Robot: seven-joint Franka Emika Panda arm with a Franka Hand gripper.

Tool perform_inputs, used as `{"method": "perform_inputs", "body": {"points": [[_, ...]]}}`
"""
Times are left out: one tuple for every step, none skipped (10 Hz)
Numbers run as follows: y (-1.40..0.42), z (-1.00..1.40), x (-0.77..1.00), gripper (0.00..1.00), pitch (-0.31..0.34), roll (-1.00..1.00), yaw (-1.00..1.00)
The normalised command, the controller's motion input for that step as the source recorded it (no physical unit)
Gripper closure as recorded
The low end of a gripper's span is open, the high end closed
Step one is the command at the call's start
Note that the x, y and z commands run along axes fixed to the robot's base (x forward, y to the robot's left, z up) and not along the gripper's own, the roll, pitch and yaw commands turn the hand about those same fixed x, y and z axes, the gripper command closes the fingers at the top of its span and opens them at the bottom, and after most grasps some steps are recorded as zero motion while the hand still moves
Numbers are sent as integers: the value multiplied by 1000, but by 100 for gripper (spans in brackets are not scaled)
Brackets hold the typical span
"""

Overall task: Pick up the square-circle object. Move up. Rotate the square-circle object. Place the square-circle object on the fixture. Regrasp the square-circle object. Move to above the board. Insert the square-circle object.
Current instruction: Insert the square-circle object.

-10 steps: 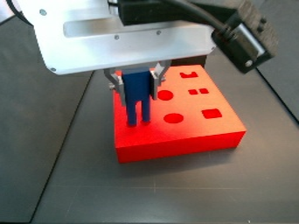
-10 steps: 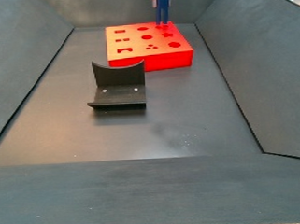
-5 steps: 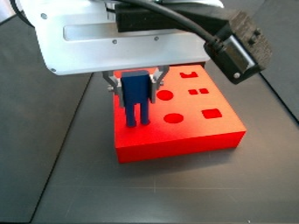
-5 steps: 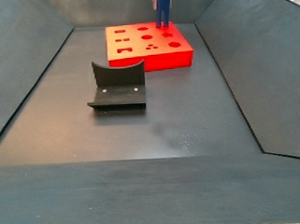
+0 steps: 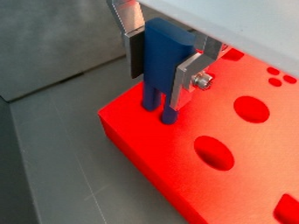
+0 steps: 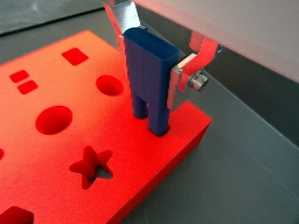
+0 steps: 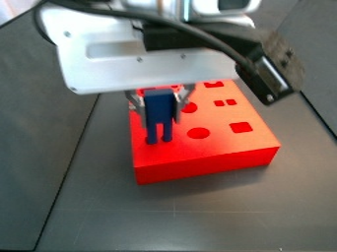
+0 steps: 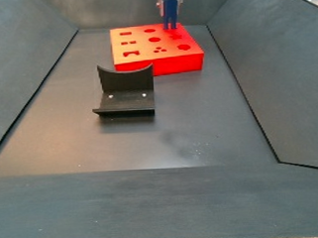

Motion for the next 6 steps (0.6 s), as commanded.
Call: {"method": "perform_inputs", "body": {"points": [[0,-389,17,100,-39,4,-46],[0,-443,0,100,-77,9,-23],[0,-417,0,100,-84,0,0],[0,-274,-20,100,-96,-61,-77],[0,-120,0,100,-113,-94,0],[0,0,0,100,0,9,0]]}}
